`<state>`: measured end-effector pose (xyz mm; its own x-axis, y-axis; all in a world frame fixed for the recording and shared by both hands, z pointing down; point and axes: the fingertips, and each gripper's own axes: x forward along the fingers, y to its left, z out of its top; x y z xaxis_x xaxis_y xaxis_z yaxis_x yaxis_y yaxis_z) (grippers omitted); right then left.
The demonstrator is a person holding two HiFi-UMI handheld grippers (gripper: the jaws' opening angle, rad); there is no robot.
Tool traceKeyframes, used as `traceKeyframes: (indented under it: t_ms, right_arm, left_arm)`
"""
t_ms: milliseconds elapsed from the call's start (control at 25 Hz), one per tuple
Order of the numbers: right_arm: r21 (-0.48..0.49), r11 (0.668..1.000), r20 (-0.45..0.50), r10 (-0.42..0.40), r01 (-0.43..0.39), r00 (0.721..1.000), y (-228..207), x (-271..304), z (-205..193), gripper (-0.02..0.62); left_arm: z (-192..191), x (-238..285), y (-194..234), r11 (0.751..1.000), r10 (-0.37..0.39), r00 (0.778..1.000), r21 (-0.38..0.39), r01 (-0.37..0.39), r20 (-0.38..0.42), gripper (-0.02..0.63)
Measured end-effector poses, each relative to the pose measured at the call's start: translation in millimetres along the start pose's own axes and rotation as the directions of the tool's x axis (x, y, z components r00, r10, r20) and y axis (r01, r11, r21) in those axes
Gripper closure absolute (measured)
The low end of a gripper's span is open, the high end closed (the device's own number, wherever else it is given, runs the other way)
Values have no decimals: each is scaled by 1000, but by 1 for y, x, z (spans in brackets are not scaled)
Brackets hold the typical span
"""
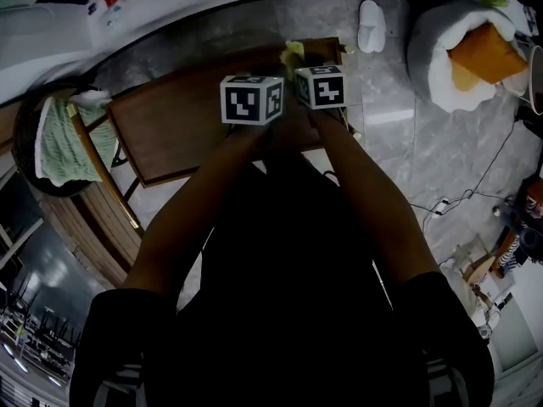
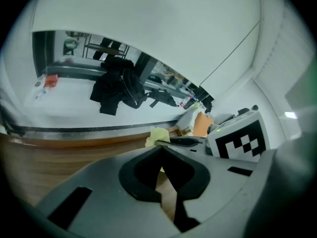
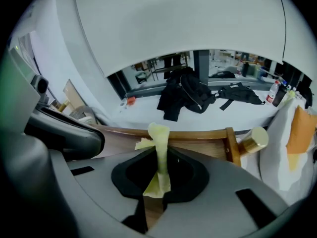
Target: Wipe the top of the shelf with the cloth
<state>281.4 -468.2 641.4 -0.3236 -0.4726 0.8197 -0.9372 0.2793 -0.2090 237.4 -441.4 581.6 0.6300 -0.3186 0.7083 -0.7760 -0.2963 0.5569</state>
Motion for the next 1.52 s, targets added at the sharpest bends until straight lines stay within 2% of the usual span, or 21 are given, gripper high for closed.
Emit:
traceKeyframes:
  t_ms: [280, 560, 760, 840, 960, 1080, 1200, 1360, 1520]
  right_arm:
    - [63, 988, -15, -141, 142, 990, -40, -14, -3, 548]
    - [122, 942, -37, -311, 314, 950, -72, -36, -7, 548]
    - [119, 917, -47, -377, 380, 925, -79, -39, -5, 548]
    - [107, 920, -31, -376, 377, 926, -67, -42, 0, 548]
    - [75, 952, 28, -300, 297, 954, -16, -41, 16, 548]
    - [55, 985, 78, -166, 162, 983, 59, -27, 25, 548]
    - [27, 999, 93, -36, 34, 995, 142, -6, 27, 548]
    - [-40, 991, 73, 132, -130, 988, 256, 25, 23, 548]
    - [-45, 958, 29, 285, -284, 958, 352, 53, 13, 548]
  left_arm:
    - [-1, 3, -13, 1000, -20, 1000, 21, 20, -2, 595]
    - [-7, -18, -7, 1000, -22, 1000, 4, 21, 21, 595]
    - [-9, -45, 12, 1000, -7, 998, -18, 8, 59, 595]
    - [-11, -61, 24, 999, -1, 997, -34, 3, 75, 595]
    - [-14, -94, 48, 998, 20, 994, -62, -14, 107, 594]
    - [-17, -136, 78, 994, 55, 989, -101, -41, 140, 594]
    - [-22, -185, 117, 986, 103, 980, -150, -78, 171, 594]
    - [-35, -252, 175, 968, 205, 960, -182, -170, 191, 594]
    - [-50, -302, 226, 944, 288, 941, -218, -247, 180, 594]
